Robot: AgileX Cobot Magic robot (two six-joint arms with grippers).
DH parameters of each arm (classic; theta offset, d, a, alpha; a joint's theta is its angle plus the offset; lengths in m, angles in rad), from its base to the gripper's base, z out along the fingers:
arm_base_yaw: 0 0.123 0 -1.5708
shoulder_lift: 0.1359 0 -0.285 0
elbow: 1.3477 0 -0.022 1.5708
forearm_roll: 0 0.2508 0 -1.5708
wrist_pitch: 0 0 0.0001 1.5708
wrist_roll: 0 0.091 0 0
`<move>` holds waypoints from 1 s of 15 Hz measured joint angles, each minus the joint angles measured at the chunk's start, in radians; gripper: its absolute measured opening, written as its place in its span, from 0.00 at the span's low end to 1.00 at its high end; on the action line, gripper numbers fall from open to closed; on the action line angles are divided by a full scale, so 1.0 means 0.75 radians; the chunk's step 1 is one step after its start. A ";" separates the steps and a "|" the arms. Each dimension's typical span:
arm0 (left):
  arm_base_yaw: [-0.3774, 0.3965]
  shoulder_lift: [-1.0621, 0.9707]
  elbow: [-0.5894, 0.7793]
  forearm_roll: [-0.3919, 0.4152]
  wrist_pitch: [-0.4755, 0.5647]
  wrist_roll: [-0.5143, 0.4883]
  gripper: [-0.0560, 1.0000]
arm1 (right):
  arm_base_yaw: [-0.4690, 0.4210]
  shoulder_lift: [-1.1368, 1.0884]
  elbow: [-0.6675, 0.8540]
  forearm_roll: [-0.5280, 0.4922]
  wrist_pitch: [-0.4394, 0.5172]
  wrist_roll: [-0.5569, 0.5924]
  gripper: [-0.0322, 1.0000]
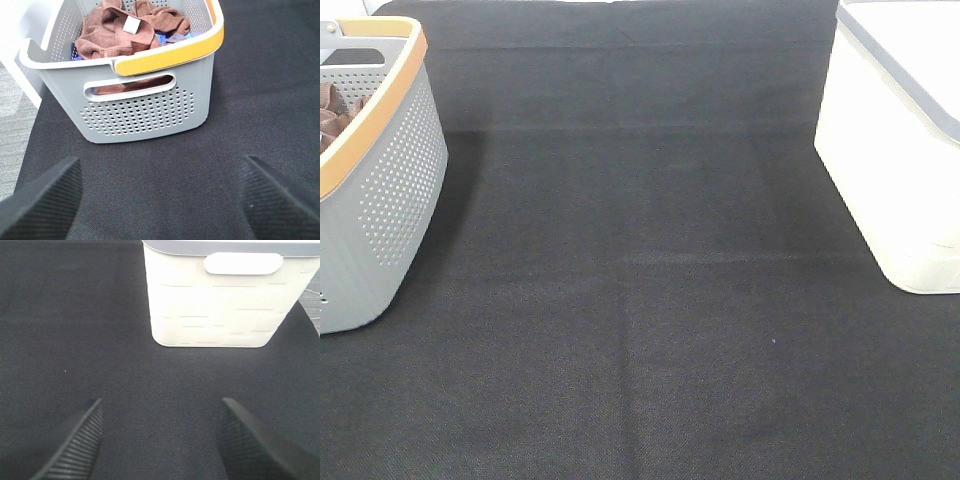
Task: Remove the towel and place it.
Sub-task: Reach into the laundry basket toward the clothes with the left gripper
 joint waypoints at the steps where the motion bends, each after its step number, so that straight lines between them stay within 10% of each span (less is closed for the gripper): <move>1: 0.000 0.000 0.000 0.000 0.000 0.000 0.81 | 0.000 0.000 0.000 0.000 0.000 0.000 0.63; 15: 0.000 0.000 0.000 0.000 0.000 0.000 0.81 | 0.000 0.000 0.000 0.000 0.000 0.000 0.63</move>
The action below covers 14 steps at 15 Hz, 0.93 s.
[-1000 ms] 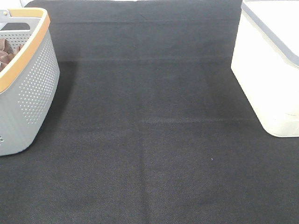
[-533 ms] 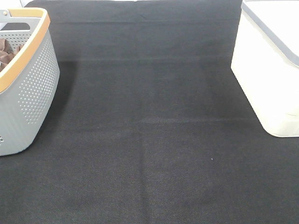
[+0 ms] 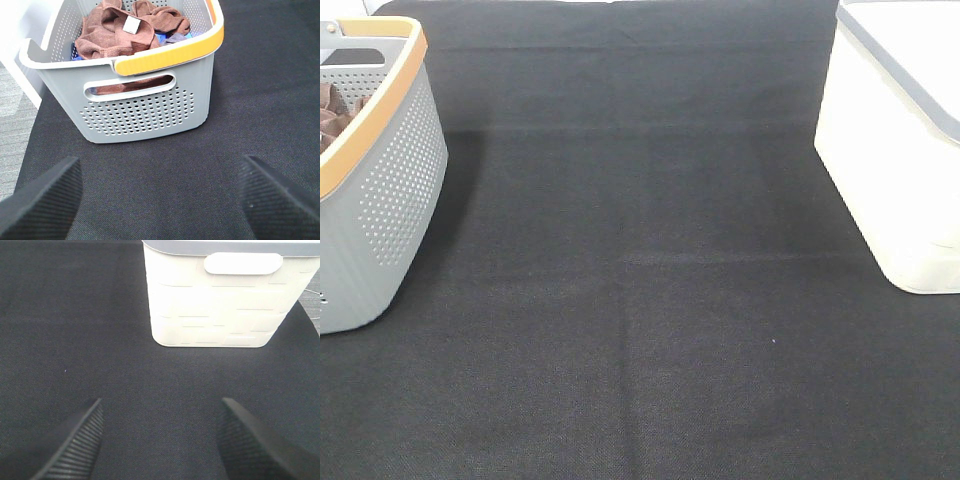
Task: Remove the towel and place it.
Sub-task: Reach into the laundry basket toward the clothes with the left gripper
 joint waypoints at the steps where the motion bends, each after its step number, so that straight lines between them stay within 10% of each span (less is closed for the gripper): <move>1: 0.000 0.000 0.000 0.000 0.000 0.000 0.81 | 0.000 0.000 0.000 0.000 0.000 0.000 0.63; 14: 0.000 0.000 0.000 0.000 0.000 0.000 0.81 | 0.000 0.000 0.000 0.000 0.000 0.000 0.63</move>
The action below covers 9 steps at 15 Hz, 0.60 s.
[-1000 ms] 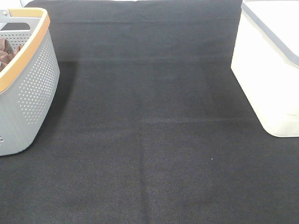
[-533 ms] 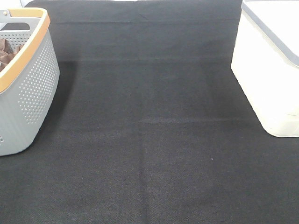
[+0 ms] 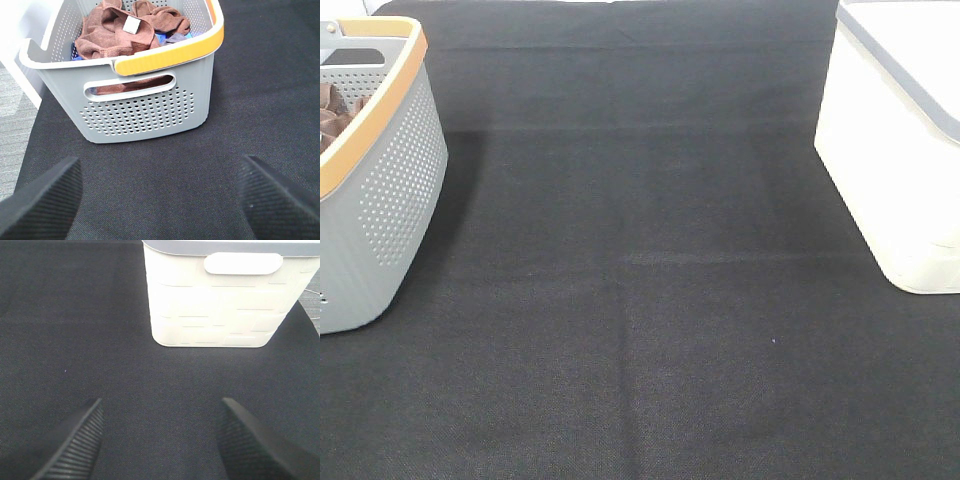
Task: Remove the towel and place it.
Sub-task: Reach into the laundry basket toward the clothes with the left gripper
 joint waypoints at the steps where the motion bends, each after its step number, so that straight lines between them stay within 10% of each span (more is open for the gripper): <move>1: 0.000 0.000 0.000 0.000 0.000 0.000 0.81 | 0.000 0.000 0.000 0.000 0.000 0.000 0.63; 9: 0.000 0.000 0.000 0.000 0.000 0.000 0.81 | 0.000 0.000 0.000 0.000 0.000 0.000 0.63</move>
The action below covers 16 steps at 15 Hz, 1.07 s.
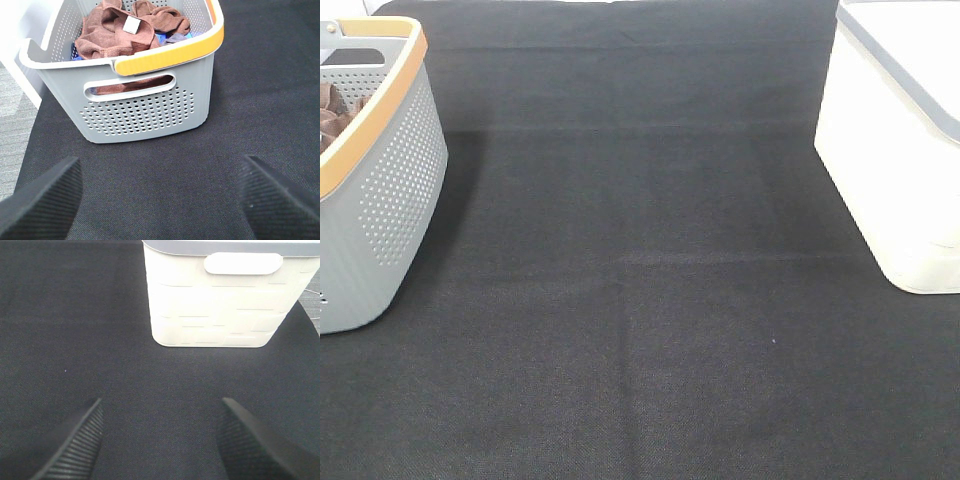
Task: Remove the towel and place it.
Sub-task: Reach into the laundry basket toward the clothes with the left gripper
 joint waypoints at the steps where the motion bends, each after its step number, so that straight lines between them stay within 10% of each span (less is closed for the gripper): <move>1: 0.000 0.000 0.000 0.000 0.000 0.000 0.81 | 0.000 0.000 0.000 0.000 0.000 0.000 0.63; 16: 0.000 0.000 0.000 0.000 0.000 0.000 0.81 | 0.000 0.000 0.000 0.000 0.000 0.000 0.63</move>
